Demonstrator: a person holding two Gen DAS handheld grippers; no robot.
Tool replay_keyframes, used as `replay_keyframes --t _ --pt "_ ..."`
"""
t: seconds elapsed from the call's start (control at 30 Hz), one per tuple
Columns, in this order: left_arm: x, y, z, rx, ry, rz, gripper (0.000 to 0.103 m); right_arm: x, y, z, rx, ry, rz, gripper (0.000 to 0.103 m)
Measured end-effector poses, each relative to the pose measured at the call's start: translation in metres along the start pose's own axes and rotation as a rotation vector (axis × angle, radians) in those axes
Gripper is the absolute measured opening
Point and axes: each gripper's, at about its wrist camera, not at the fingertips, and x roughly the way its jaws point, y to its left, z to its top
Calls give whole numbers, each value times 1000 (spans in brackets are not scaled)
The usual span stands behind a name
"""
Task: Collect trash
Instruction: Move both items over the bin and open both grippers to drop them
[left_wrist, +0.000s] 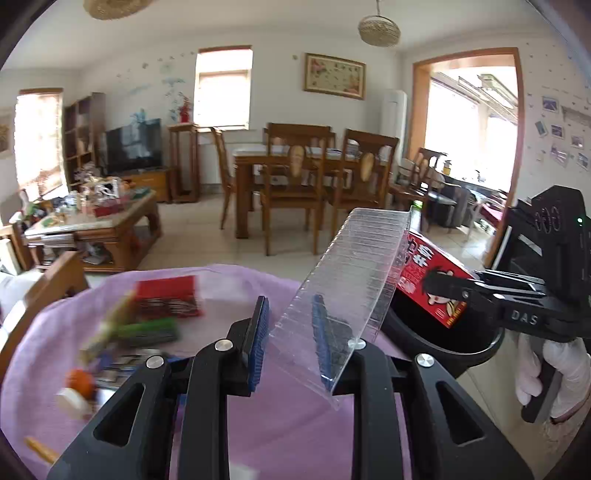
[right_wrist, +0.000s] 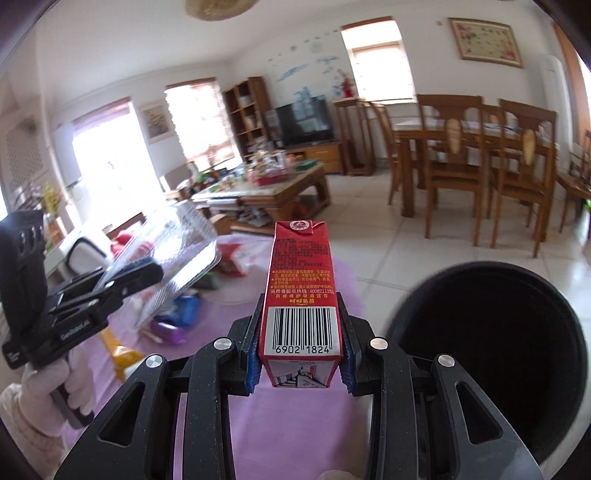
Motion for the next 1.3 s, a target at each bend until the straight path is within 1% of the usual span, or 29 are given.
replay_keyframes --t 0.07,0.17,0.27,0.37,0.43,0.5,0.6,0.67,0.8,0.93,1.03,1.17,1.23,1.27,1.3 --pt "19 -28 1 20 25 -45 24 -9 -31 -5 38 -8 -40 33" --pt "39 -62 -3 56 52 -90 24 -25 -78 -14 97 -24 -100 33" --pt "62 -92 -7 84 90 -127 24 -37 -118 -26 146 -34 -142 33" --pt "88 -116 -8 111 131 -146 25 -46 -150 -38 186 -30 -161 33" --pt "102 -130 -12 129 162 -141 25 -49 -161 -45 191 -27 -171 33" --pt "119 -140 -15 144 204 -129 25 -48 -170 -52 190 -24 -184 33" --pt "139 -144 -18 148 260 -106 25 -44 -180 -60 196 -10 -192 33" --pt "144 -147 -17 137 283 -102 25 -39 -184 -65 200 8 -194 33" --pt "156 -151 -17 159 336 -67 25 -22 -179 -65 200 28 -214 33" --pt "168 -151 -19 140 404 -51 26 -14 -182 -69 212 39 -214 33" --pt "173 -150 -17 140 426 -48 26 -8 -180 -71 210 47 -218 33" --pt "170 -151 -19 147 415 -57 27 -4 -181 -71 216 52 -215 33" --pt "169 -151 -22 145 415 -57 34 -4 -180 -71 217 55 -212 33" --pt "167 -149 -22 142 410 -57 44 -4 -179 -71 216 57 -213 34" --pt "166 -151 -22 142 402 -53 58 -4 -178 -70 215 57 -213 34"
